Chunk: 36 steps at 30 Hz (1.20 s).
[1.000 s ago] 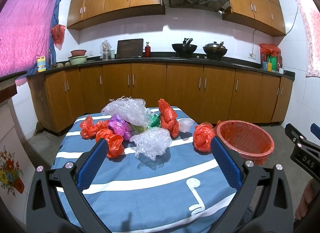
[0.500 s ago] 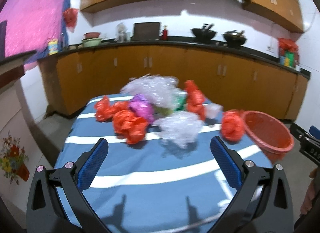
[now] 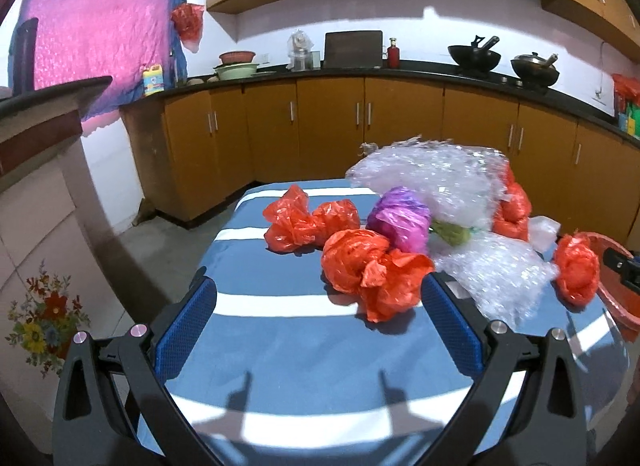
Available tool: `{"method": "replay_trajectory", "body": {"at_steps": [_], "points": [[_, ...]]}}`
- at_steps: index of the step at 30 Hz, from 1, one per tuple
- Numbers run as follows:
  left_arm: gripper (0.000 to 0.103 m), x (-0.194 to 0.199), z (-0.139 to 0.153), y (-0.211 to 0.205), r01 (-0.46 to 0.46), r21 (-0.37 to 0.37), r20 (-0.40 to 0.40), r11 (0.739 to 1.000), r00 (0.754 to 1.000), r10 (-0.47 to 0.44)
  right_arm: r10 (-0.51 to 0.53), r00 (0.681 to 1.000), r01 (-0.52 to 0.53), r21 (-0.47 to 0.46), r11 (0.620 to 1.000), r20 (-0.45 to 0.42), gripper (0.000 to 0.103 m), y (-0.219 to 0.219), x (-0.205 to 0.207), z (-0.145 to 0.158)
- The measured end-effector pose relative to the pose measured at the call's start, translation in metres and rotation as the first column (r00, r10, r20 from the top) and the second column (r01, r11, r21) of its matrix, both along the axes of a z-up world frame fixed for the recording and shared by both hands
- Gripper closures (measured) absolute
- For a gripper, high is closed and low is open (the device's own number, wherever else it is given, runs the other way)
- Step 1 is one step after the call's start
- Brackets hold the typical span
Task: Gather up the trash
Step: 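Move the right tool to the red bag and close on it, then lift the red bag with the right tool while the left tool grasps another red bag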
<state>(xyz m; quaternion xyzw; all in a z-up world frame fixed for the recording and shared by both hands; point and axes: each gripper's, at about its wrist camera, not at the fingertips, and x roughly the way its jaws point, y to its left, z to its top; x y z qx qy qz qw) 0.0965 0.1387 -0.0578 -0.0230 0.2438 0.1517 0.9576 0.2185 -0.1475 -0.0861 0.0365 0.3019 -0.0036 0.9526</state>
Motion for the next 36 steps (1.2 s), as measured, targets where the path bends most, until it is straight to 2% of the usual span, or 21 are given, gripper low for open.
{"method": "replay_trajectory", "body": {"at_steps": [9, 10, 14, 16, 22, 29, 32, 35, 36], "points": [[0.002, 0.029, -0.007, 0.004, 0.037, -0.033, -0.013, 0.999, 0.999, -0.037, -0.021, 0.995, 0.020, -0.012, 1.000, -0.093, 0.021, 0.005, 0.045, -0.028], [0.002, 0.032, -0.009, 0.004, 0.042, -0.036, -0.014, 0.998, 0.999, -0.042, -0.022, 0.995, 0.021, -0.012, 1.000, -0.099, 0.024, 0.004, 0.046, -0.030], [0.002, 0.043, -0.013, 0.001, 0.060, -0.042, -0.027, 0.997, 0.998, -0.062, -0.019, 0.990, 0.022, 0.019, 1.000, -0.140, 0.056, -0.001, 0.053, -0.039], [0.003, 0.047, -0.015, -0.001, 0.065, -0.040, -0.029, 0.997, 0.997, -0.067, -0.018, 0.988, 0.025, 0.043, 0.999, -0.152, 0.064, -0.003, 0.055, -0.042], [0.008, 0.056, -0.020, -0.006, 0.067, -0.033, -0.048, 0.997, 0.996, -0.069, -0.004, 0.993, 0.007, 0.023, 1.000, -0.115, 0.081, 0.002, 0.050, -0.040], [0.016, 0.065, -0.024, -0.014, 0.077, -0.036, -0.076, 0.996, 0.994, -0.079, 0.017, 0.994, -0.012, 0.046, 0.999, -0.104, 0.082, 0.004, 0.045, -0.035], [0.022, 0.071, -0.028, -0.017, 0.078, -0.030, -0.099, 0.996, 0.992, -0.081, 0.020, 0.994, -0.015, 0.054, 0.998, -0.106, 0.082, 0.004, 0.043, -0.034], [0.037, 0.079, -0.035, -0.018, 0.080, -0.053, -0.138, 0.995, 0.987, -0.087, 0.020, 0.994, -0.013, 0.066, 0.998, -0.109, 0.082, 0.002, 0.042, -0.032], [0.046, 0.081, -0.037, -0.017, 0.082, -0.067, -0.148, 0.994, 0.985, -0.091, 0.020, 0.994, -0.013, 0.070, 0.997, -0.109, 0.082, 0.001, 0.041, -0.031]]}}
